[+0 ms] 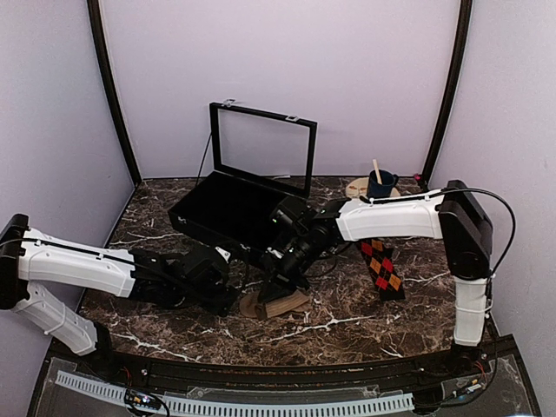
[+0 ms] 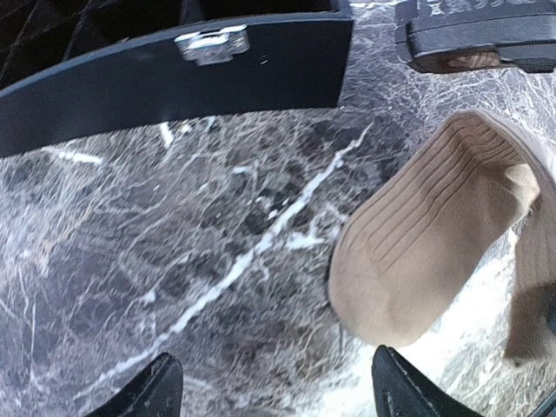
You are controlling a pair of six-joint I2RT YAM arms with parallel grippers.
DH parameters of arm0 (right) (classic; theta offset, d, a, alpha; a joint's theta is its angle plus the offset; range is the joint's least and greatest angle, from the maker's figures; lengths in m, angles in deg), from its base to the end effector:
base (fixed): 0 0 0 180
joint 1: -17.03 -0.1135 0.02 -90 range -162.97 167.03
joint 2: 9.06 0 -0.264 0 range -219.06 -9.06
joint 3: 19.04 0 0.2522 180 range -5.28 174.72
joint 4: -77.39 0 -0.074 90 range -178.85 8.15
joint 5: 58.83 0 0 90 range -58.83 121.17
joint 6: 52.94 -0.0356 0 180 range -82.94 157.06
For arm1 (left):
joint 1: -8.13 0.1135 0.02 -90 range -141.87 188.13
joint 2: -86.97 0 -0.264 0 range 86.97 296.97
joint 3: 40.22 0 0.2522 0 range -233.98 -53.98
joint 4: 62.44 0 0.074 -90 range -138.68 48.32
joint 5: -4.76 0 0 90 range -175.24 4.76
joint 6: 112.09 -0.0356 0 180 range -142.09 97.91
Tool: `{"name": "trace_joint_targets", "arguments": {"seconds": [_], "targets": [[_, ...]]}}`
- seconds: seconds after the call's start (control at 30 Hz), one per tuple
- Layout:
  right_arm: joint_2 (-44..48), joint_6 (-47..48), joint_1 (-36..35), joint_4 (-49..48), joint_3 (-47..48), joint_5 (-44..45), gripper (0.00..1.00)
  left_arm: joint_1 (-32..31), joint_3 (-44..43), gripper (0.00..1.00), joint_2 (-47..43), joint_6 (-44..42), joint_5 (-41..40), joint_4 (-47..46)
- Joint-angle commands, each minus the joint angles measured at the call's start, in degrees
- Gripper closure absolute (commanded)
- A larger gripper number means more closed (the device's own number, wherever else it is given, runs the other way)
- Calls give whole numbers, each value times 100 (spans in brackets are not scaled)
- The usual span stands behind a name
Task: Roll the socks
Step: Fold the sock at the center of the board, then adjust the sock at the center of the board.
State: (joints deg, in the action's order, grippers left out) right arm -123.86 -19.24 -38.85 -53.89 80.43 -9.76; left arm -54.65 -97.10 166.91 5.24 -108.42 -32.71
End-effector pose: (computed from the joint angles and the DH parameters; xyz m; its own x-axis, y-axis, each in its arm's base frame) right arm 0.2152 0.3592 0.1958 -0.9340 -0.2579 0.2473 -0.0166 0.7228 0.6909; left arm 0.1362 -0.2341 0.1897 -0.6490 0.3389 -0.6812 0.4622 0.8868 0.0009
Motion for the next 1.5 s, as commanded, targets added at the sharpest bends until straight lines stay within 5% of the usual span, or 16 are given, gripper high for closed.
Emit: {"name": "trace_joint_targets", "arguments": {"seconds": [0.0,0.27,0.43,0.5,0.97,1.47], "targets": [[-241,-155,7,-277,300,21,92,24,186,23,-399,334,-39,328],[-426,-436,0,-604,510,196,90,12,244,23,-719,413,-47,474],[-343,-452,-2,-844,535,280,57,12,232,23,-743,426,-11,508],[-288,-446,-2,-872,519,300,52,12,229,23,-743,425,0,502],[393,180,86,-321,228,925,47,14,119,22,-743,96,597,62],[1500,1116,223,455,-884,2575,48,139,-58,16,-149,-167,1822,-730]]}}
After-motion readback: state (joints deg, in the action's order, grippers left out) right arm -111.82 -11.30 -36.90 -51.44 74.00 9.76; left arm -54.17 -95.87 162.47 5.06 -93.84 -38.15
